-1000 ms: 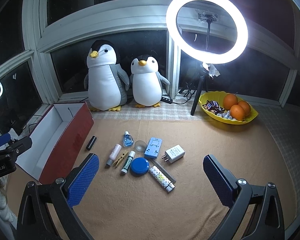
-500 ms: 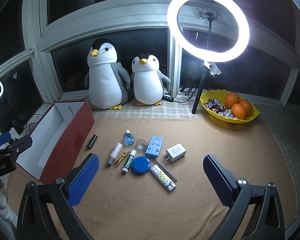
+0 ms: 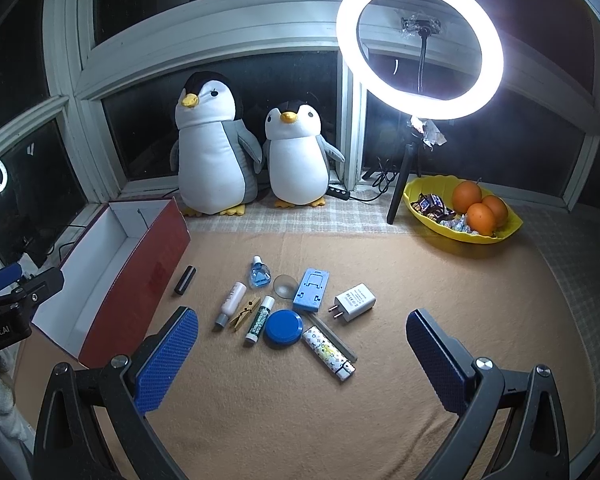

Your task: Organize rigid objects

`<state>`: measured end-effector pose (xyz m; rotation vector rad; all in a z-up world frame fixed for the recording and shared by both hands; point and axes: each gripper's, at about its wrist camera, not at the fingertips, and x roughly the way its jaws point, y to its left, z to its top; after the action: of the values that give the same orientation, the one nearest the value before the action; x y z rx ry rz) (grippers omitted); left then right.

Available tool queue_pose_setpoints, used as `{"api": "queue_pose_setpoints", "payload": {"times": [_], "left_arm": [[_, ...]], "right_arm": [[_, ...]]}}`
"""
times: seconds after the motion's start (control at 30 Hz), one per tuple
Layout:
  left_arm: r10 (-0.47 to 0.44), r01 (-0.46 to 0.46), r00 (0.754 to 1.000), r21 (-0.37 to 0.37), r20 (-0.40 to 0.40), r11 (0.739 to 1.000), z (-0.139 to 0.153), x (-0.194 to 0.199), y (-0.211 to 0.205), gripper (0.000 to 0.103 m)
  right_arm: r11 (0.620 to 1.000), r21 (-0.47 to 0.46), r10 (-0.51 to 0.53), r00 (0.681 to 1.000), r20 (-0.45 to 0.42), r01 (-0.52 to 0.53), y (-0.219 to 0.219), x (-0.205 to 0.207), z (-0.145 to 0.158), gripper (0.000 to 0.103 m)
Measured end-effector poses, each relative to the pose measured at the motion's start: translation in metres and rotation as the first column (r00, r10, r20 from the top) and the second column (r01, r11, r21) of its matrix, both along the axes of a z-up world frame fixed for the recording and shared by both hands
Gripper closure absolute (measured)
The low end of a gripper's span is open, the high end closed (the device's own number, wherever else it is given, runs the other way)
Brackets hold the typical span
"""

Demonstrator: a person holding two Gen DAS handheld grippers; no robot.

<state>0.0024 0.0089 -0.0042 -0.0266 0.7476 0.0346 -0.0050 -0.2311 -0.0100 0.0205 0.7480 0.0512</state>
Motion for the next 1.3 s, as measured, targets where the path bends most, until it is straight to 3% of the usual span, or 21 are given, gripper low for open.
{"api": "queue_pose_setpoints", "payload": {"times": [0.67,0.97,1.1,1.2,1.3], "left_arm": [[0.064,-0.064,0.997,0.002,-0.036,0.998,-0.022,0.012,0.029,0.001],[0.152,-0.151,0.985,0.019,-0.081,0.988,-0.043,0.02,0.07,0.01],[0.204,-0.201,0.974,0.038,-0.102,0.979,-0.053,0.024,0.09,0.012],[0.242,-0.238,0.963,0.05,-0.122,0.97,-0.063,0.027,0.106,0.023],[0.279,-0.275,0.95,0.048,-0.139,0.96,-0.071,0.03,0.124,0.023]], "right_arm": [[1.0,0.014,0.026,0.998,-0.062,-0.025,0.007,0.022,-0.017,0.0],[0.999,0.018,0.042,0.994,-0.101,-0.04,0.013,0.035,-0.033,0.0],[0.999,0.021,0.047,0.992,-0.12,-0.045,0.016,0.041,-0.04,0.0],[0.999,0.021,0.052,0.99,-0.132,-0.05,0.018,0.046,-0.045,0.0],[0.998,0.021,0.059,0.987,-0.147,-0.057,0.02,0.049,-0.051,0.0]]}}
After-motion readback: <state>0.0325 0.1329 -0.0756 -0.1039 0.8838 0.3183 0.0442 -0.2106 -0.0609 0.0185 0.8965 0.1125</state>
